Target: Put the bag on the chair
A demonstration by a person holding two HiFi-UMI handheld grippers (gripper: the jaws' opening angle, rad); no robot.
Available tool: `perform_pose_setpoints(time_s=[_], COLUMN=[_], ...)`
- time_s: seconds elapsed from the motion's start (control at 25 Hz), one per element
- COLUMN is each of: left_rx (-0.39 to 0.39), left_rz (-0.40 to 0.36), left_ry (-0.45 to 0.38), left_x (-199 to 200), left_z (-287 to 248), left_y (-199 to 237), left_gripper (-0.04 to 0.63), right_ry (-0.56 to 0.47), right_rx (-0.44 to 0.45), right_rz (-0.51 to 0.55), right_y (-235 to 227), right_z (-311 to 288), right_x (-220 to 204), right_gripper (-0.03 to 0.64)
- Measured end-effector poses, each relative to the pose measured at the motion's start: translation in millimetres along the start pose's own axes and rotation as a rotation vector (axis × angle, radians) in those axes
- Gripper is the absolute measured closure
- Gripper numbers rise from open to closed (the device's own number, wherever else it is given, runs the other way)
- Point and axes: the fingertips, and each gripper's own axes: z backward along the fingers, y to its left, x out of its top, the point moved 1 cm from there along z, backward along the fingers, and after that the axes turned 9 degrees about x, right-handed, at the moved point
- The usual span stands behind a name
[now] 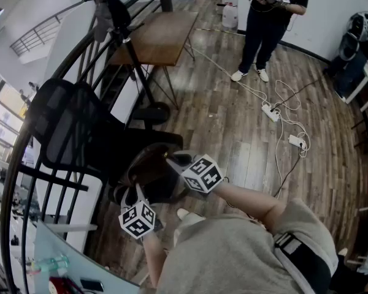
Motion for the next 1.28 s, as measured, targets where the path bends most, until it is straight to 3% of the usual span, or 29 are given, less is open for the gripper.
perform_pose_setpoints(time_s=[0.12,0.24,0.36,0.64,1.28], left_rx=[-0.071,-0.088,-0.059,-0.044,-0.038], left_rz=[0.001,0.026,0.062,0.040,0.051], left_ry=[-0.011,-0.004,-0.001,-0.029,-0.048], left_x=[-2,1,-3,-7,-11], left_z=[3,13,36,72,82], left_y=[-29,-36,-28,-29,-36], left_gripper=[0.548,0.548,0.548,0.548,0.548], right_ry=[-0.071,-0.091,-0.070,-0.085,-0.094], right_rx=[-0.100,-0.140,-0.118,-0.095,-0.092], right_rz=[0.017,0.043,0.060,0.049,0.057], right_y=[-9,-1,21,49,49], right_z=[36,48,51,75,84], right_x=[3,10,6,-3,-6], right_gripper=[0.587,0.588,0.587,0.587,0.586])
